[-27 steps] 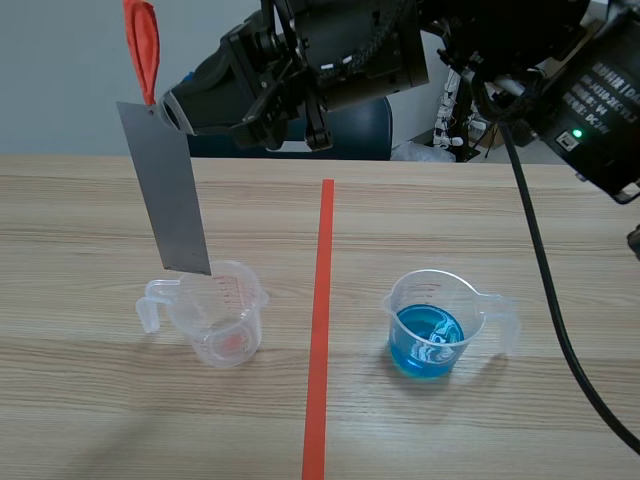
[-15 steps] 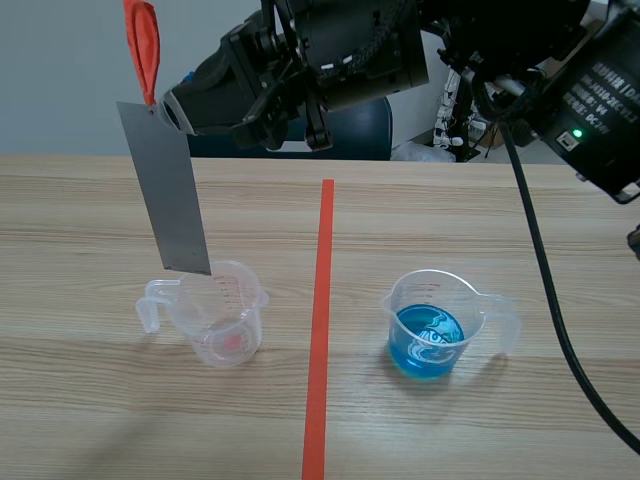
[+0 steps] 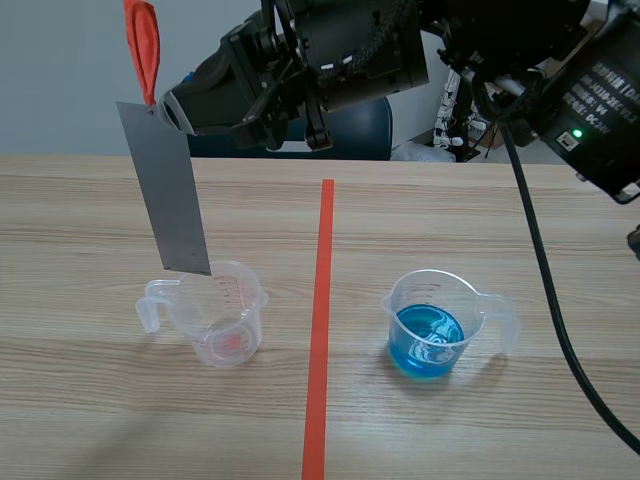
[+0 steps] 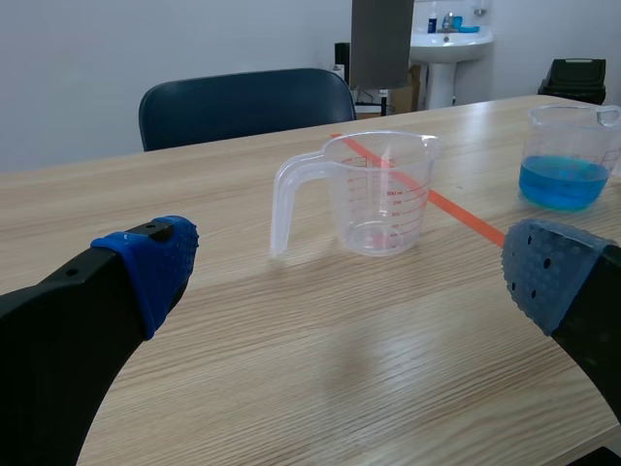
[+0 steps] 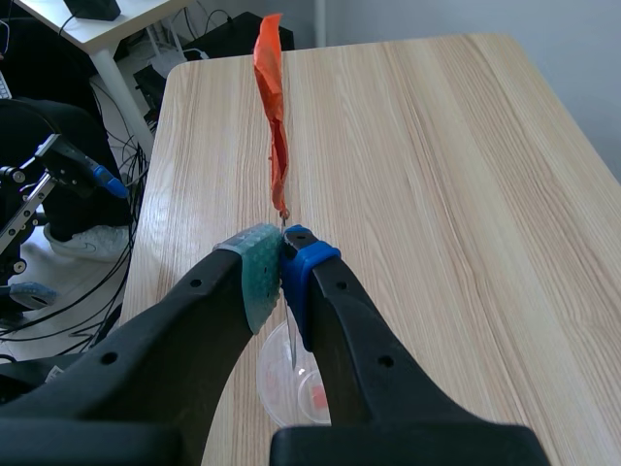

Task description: Do the redox reaction experiment. put the plate into the left beaker

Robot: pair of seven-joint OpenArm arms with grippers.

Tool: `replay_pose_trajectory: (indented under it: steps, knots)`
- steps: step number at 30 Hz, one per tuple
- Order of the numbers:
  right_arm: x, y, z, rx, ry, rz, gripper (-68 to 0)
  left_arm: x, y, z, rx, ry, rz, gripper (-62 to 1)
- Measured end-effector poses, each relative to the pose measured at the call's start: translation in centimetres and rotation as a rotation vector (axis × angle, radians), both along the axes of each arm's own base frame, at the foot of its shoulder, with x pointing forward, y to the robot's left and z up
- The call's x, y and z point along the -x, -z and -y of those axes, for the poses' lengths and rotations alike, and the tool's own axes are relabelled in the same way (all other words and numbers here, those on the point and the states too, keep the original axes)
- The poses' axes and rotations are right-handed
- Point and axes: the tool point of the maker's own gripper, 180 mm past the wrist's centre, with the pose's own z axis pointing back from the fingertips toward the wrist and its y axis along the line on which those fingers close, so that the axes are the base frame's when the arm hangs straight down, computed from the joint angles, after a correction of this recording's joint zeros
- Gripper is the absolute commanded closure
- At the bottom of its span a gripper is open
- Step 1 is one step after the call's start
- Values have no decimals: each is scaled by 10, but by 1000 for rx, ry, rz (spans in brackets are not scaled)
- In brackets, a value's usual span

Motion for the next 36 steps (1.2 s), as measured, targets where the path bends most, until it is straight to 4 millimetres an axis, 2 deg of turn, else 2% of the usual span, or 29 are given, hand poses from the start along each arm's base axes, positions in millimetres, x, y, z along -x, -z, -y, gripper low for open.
replay_pose_trajectory:
  steps: [21, 30, 36]
  knots:
    - [-2, 1, 0, 7, 8, 14, -6, 0, 0, 0, 0, 0, 0, -623]
    - [-2, 16, 2, 37, 30, 19, -6, 0, 0, 0, 0, 0, 0, -623]
    - [-2, 19, 3, 37, 36, 21, -6, 0, 0, 0, 0, 0, 0, -623]
